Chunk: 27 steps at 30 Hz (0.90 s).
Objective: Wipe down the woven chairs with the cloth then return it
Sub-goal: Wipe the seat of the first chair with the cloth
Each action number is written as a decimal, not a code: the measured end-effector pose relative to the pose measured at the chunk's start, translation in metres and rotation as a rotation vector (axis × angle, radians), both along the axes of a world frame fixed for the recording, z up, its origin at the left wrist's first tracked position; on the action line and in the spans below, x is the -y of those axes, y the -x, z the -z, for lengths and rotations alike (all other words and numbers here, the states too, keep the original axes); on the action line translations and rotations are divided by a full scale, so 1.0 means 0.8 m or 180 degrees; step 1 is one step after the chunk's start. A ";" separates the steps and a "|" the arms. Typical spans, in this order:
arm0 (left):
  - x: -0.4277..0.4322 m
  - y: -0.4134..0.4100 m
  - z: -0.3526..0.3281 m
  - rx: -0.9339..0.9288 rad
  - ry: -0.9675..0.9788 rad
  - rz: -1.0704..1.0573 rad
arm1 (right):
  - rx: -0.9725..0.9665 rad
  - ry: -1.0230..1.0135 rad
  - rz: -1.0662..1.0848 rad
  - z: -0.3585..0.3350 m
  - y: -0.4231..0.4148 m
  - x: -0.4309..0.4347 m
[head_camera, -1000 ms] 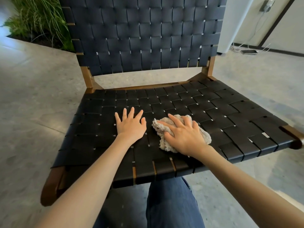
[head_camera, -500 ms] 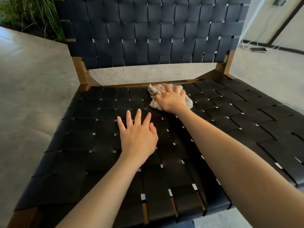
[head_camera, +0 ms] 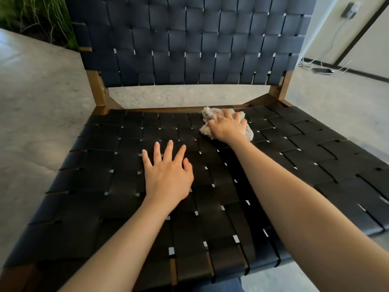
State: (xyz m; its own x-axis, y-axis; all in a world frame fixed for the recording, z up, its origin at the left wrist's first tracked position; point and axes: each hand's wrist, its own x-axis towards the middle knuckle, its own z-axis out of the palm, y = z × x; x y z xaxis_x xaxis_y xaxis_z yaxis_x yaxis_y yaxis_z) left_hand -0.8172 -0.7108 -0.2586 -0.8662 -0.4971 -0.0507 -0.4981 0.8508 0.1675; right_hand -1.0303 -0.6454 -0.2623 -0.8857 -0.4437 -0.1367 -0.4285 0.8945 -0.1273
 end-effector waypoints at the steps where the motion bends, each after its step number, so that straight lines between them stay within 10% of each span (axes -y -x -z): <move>1: 0.000 -0.001 -0.001 -0.0006 -0.0001 0.0007 | 0.0030 0.0006 -0.0065 -0.001 -0.008 -0.008; 19: -0.013 -0.001 -0.034 0.0021 -0.0537 -0.0032 | 0.0130 0.0181 -0.0991 -0.086 -0.215 -0.198; 27: -0.082 0.025 -0.042 0.0354 -0.0842 0.0355 | -0.0345 -0.0137 -0.0331 -0.101 -0.190 -0.292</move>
State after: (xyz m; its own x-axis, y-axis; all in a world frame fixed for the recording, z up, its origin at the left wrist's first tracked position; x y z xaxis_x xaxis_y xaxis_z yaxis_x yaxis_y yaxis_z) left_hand -0.8371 -0.6454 -0.2248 -0.8966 -0.3563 -0.2632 -0.4318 0.8353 0.3404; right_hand -0.8785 -0.4118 -0.1815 -0.8459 -0.5295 -0.0638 -0.5282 0.8483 -0.0378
